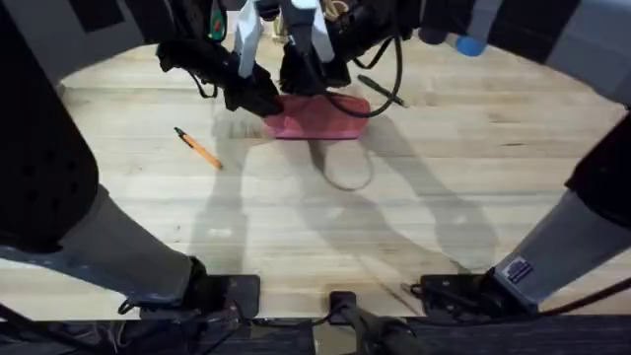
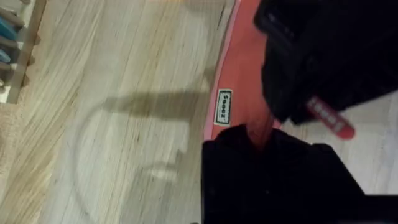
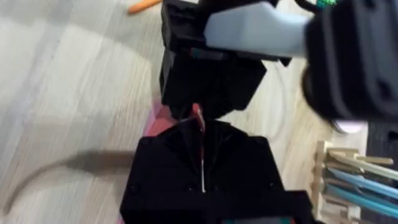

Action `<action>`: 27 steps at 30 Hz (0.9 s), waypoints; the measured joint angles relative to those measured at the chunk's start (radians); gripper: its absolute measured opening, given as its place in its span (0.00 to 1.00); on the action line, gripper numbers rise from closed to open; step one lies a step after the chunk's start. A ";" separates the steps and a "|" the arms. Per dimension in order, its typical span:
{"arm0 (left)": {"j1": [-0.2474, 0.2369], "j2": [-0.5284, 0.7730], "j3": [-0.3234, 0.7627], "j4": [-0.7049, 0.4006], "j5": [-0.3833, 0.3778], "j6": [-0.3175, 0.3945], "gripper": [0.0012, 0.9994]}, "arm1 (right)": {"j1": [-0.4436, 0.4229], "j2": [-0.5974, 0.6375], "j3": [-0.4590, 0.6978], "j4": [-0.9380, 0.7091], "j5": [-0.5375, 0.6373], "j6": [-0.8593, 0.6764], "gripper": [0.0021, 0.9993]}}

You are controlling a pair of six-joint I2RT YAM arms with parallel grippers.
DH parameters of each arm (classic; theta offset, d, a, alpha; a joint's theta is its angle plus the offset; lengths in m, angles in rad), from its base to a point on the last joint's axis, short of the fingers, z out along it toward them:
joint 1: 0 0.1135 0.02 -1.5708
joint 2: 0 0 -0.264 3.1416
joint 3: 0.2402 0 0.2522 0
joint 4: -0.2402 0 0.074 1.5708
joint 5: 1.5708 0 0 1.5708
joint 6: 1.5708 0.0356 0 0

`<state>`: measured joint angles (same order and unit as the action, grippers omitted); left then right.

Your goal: Unzip the bag, pick up the pens from the table one at a time and place them inside, then zip the bag closed.

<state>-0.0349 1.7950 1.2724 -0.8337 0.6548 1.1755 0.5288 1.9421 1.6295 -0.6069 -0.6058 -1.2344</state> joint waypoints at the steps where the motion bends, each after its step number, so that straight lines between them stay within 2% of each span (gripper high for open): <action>1: 0.000 0.000 0.000 0.000 0.000 0.000 0.04 | 0.004 0.005 0.000 0.005 -0.005 0.002 0.03; 7: 0.001 0.000 0.000 -0.004 -0.001 0.006 0.04 | 0.040 0.034 0.000 0.044 -0.023 0.021 0.03; 27: 0.002 0.000 0.000 -0.004 -0.001 0.008 0.04 | 0.043 0.039 0.000 0.077 -0.023 0.064 0.03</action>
<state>-0.0330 1.7950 1.2724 -0.8379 0.6537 1.1835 0.5713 1.9816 1.6299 -0.5299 -0.6289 -1.1706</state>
